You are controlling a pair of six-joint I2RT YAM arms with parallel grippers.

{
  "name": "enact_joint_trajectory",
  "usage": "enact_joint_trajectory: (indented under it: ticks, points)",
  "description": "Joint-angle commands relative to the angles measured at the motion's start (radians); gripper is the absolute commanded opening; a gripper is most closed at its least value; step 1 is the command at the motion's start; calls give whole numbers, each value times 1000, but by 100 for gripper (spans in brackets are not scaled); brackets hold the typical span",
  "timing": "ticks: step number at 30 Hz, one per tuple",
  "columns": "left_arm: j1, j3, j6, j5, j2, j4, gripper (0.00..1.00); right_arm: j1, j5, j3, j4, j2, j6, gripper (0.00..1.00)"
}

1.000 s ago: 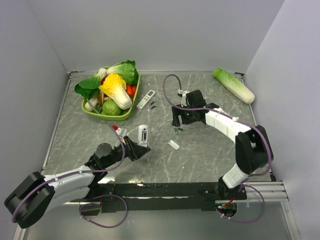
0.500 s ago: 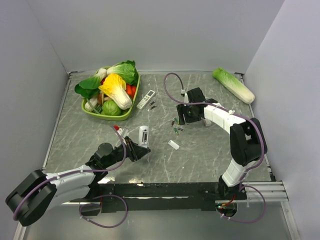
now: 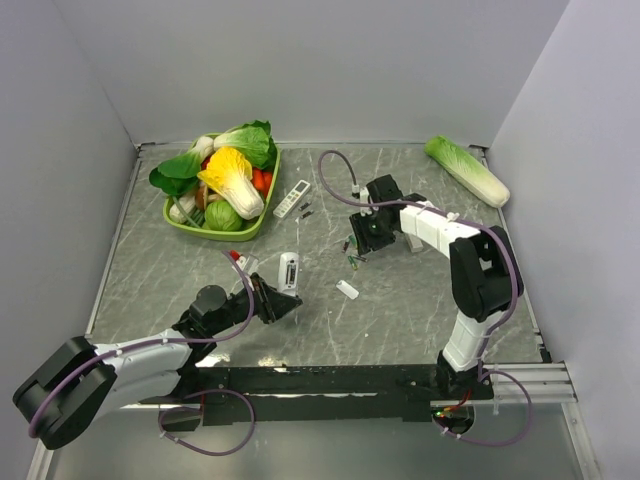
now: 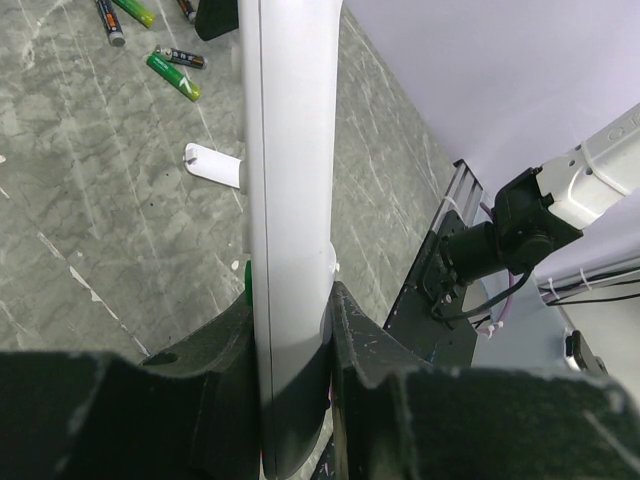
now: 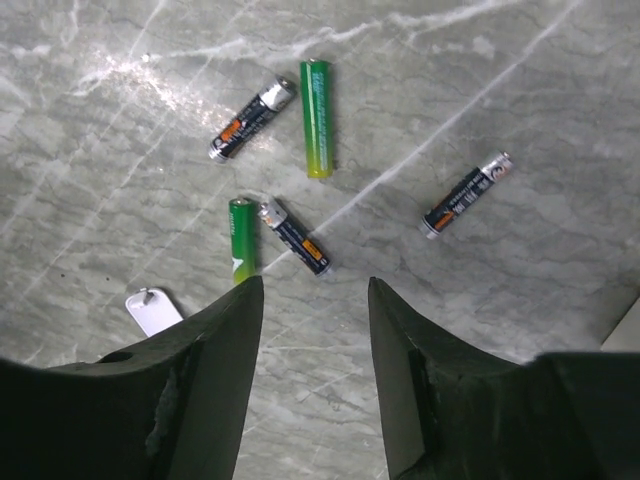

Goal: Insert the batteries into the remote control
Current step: Move the battery to the center of the board.

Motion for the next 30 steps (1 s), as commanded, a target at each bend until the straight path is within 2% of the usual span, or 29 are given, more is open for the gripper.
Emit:
enact_joint_trajectory:
  ticks: [1,5,23,26,30]
  points:
    - [2,24,13,24,11,82,1,23,0,68,-23,41,-35,53]
    - [3,24,13,24,10,76,1,29,2,86,-30,56,-33,49]
    - [2,14,19,8,-39,47,1,-23,169,111,-42,31,23,49]
    - [2,10,18,-11,-62,34,1,-48,171,138,-56,54,54,49]
    - [2,2,28,-83,-170,-73,1,-66,174,172,-74,97,60,49]
